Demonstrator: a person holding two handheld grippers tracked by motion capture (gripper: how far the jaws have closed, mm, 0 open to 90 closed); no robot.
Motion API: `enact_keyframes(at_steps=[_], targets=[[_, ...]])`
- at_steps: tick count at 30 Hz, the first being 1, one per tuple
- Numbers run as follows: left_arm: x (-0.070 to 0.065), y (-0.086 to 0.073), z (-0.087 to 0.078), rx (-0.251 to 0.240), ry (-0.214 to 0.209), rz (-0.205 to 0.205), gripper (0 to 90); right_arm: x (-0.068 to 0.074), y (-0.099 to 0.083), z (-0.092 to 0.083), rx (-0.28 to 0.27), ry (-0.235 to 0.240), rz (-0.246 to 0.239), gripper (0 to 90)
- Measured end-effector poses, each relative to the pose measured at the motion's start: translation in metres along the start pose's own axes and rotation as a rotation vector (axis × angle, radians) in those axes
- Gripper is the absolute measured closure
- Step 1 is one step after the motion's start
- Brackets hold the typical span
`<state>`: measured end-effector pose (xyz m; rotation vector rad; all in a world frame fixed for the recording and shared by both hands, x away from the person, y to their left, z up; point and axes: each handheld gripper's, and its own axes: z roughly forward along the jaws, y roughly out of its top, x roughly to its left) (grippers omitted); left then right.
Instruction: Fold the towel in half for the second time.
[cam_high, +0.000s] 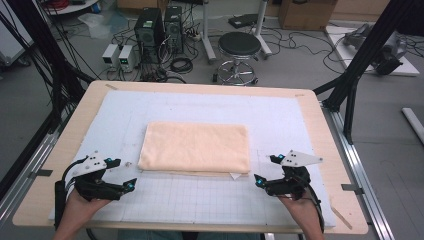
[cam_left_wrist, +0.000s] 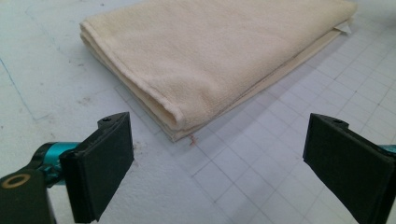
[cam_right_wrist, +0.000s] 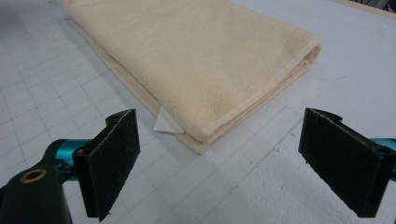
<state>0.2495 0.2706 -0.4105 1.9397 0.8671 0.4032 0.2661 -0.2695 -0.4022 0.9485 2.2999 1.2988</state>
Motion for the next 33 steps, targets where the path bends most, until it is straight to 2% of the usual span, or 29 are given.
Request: enact_keyframes(at_steps=[8,17,33], targets=[[0.001,-0.005,-0.007,-0.004,0.017,-0.005,7.5,-0.001,-0.005,-0.007,-0.004,-0.013,0.004,11.8],[0.003,-0.011,-0.015,-0.012,0.027,-0.035,7.5,0.001,-0.011,-0.016,-0.005,-0.025,0.011,11.8],[0.003,-0.013,-0.019,-0.008,0.016,-0.024,7.5,0.002,-0.02,-0.022,-0.002,-0.03,0.016,11.8]])
